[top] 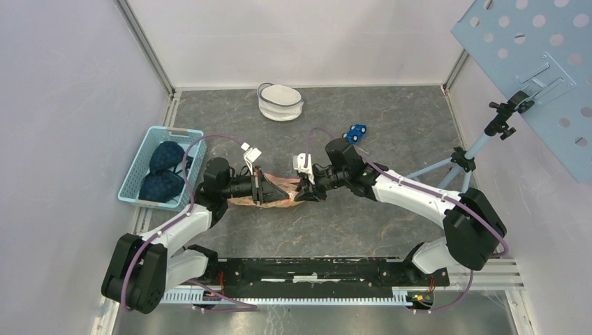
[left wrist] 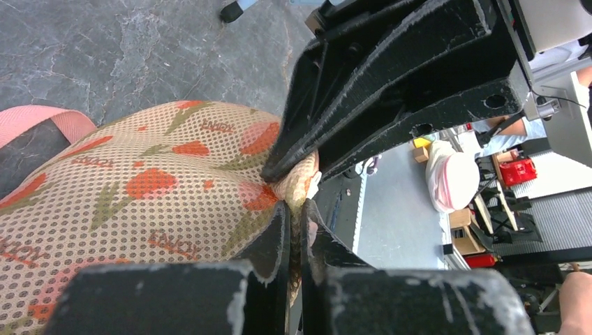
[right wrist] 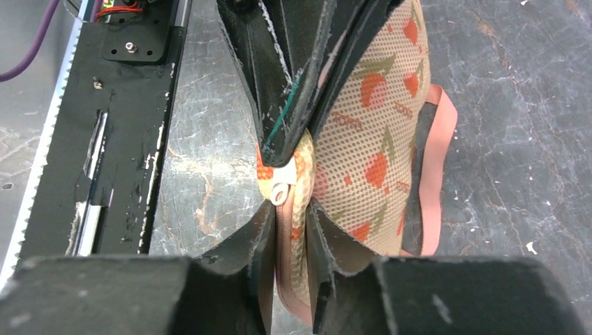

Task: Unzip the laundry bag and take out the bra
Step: Unzip the laundry bag at the center of the board.

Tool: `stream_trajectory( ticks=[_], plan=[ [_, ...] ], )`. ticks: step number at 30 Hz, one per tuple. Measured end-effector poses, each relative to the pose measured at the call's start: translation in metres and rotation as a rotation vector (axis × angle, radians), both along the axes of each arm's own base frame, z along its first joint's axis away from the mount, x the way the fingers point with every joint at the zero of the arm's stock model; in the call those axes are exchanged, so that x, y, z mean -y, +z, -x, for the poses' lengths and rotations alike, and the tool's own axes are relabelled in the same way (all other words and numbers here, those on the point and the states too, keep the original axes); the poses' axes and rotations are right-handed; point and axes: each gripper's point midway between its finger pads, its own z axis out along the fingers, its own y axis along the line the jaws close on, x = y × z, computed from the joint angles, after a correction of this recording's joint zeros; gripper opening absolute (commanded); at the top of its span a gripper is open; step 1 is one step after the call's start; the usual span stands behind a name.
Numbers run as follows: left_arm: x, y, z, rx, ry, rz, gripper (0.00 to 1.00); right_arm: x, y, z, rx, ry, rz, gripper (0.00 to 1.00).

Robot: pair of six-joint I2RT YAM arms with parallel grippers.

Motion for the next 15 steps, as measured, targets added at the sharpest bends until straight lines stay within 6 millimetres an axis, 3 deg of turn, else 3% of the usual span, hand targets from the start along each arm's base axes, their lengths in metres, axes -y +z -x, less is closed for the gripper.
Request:
stream_trajectory(
  ticks=[2,5,10,15],
  plan=[
    [-0.001,-0.001,-0.001,-0.005,0.010,-0.001,0.02,0.003,0.000,-0.003,-0.014,-0.013,-0.002,0.50],
    [-0.003,-0.006,-0.006,-0.028,0.043,-0.019,0.02,0.010,0.003,-0.014,-0.041,-0.057,0.002,0.58],
    [-0.007,-0.014,-0.015,-0.049,0.102,-0.051,0.02,0.023,0.023,-0.030,-0.126,-0.158,-0.036,0.56],
    [-0.007,-0.015,-0.021,-0.053,0.120,-0.059,0.02,0.021,0.038,-0.022,-0.281,-0.186,-0.095,0.50]
  ],
)
